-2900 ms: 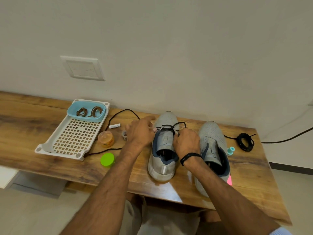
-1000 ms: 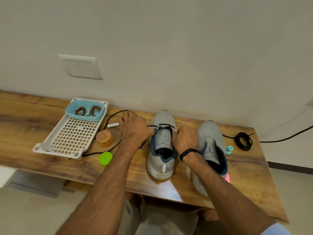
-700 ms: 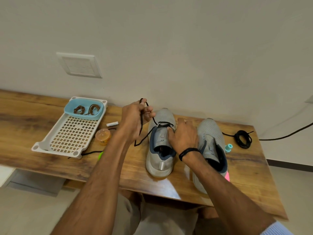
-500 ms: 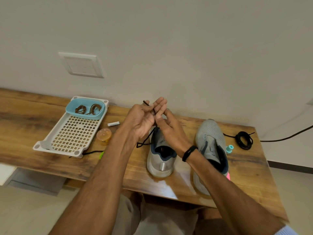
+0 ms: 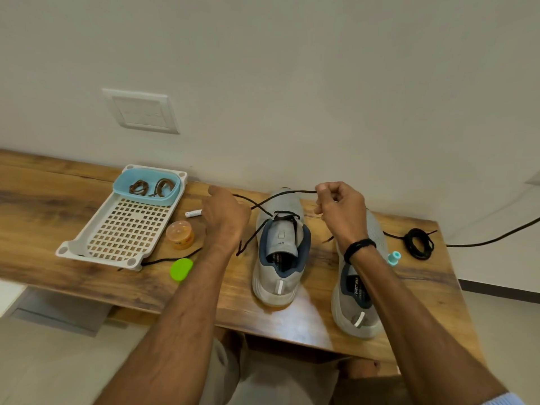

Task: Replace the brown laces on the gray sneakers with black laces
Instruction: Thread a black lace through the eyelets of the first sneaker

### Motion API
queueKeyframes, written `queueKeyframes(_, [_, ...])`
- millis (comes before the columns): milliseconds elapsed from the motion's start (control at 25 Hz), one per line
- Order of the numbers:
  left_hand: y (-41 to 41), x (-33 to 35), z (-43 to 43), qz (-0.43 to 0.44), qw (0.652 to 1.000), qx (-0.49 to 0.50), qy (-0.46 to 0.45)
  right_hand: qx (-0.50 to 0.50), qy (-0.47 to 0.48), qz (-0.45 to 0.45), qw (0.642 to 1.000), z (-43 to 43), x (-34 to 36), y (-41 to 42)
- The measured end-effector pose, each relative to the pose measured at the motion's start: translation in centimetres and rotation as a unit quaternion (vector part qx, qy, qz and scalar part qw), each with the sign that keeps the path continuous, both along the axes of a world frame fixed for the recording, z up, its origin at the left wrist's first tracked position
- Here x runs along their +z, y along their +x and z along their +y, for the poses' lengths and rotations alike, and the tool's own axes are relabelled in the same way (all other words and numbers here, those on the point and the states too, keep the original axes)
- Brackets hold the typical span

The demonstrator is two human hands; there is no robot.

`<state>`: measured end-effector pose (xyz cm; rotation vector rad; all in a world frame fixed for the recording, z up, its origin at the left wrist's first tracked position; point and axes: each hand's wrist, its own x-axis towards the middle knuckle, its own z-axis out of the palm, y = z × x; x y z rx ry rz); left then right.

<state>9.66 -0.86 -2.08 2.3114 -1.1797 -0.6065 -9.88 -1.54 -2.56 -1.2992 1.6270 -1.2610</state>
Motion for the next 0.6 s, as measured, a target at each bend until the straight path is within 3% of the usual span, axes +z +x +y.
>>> queueKeyframes(40, [-0.6, 0.1, 0.2, -0.058, 0.998, -0.005, -0.012, 0.045, 0.021, 0.004, 0.999, 0.2, 0.0, 0.3])
queueKeyframes(120, [-1.6, 0.5, 0.4, -0.099, 0.984, -0.065, -0.137, 0.146, 0.052, 0.013, 0.988, 0.4, -0.1, 0.9])
queueKeyframes(200, [-2.5, 0.4, 0.2, -0.055, 0.967, -0.185, -0.167, 0.199, 0.053, -0.006, 0.979, 0.6, -0.1, 1.5])
queueKeyframes(320, [-3.0, 0.2, -0.1, 0.073, 0.955, -0.273, -0.093, 0.17, 0.038, -0.048, 0.984, 0.4, 0.3, 1.3])
queueKeyframes(520, [-1.0, -0.1, -0.1, -0.108, 0.983, -0.104, -0.103, 0.095, 0.035, 0.059, 0.993, -0.5, -0.3, -0.2])
queueKeyframes(600, [-0.7, -0.5, 0.0, -0.16, 0.977, -0.106, -0.093, 0.114, 0.045, 0.062, 0.991, -0.4, -0.5, -0.1])
